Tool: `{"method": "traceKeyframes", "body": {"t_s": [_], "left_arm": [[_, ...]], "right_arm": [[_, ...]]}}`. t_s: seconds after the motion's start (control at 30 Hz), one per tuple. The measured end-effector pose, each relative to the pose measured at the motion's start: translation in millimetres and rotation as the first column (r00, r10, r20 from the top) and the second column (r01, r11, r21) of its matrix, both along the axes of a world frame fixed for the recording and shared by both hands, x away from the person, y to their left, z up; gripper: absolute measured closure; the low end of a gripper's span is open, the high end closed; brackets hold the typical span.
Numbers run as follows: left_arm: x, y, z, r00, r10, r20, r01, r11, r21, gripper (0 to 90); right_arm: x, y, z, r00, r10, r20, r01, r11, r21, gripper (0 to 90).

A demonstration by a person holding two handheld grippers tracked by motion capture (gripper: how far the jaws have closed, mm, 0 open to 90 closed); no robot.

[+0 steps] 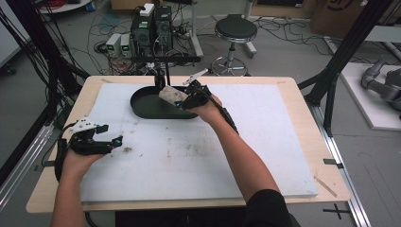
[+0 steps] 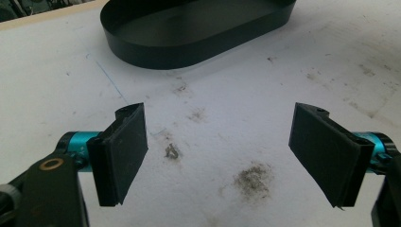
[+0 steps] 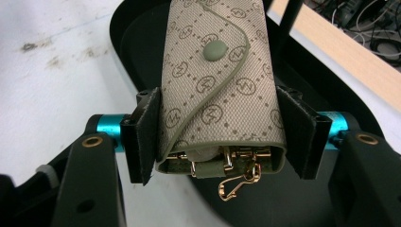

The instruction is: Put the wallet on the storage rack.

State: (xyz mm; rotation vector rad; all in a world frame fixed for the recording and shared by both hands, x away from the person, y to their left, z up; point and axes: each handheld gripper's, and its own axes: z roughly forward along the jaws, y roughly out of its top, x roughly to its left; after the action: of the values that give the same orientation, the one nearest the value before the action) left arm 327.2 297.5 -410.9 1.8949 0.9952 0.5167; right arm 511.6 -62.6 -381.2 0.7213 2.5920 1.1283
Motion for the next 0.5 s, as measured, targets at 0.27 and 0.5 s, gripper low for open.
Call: {"method": "traceKeyframes", "body": {"t_s": [0.27,0.5], "left_arm": [[0.8,2.4,-1.2,1.0000,0.004,-0.001,-0.004,1.0000,-0.003,20.2],[1.3,4.1,-2.2,1.0000,0.007,-0.004,-0.007,1.0000,-0.003,20.2]], "right_arm": [[15.1,20.8,-11.4,0.9995,0.010,-0.031,-0.010,1.000,-0.011,37.8],[24.4,25.3,-27.1,0.9978,-0.002,-0.066,0.000,0.999,-0.044,37.8]]}}
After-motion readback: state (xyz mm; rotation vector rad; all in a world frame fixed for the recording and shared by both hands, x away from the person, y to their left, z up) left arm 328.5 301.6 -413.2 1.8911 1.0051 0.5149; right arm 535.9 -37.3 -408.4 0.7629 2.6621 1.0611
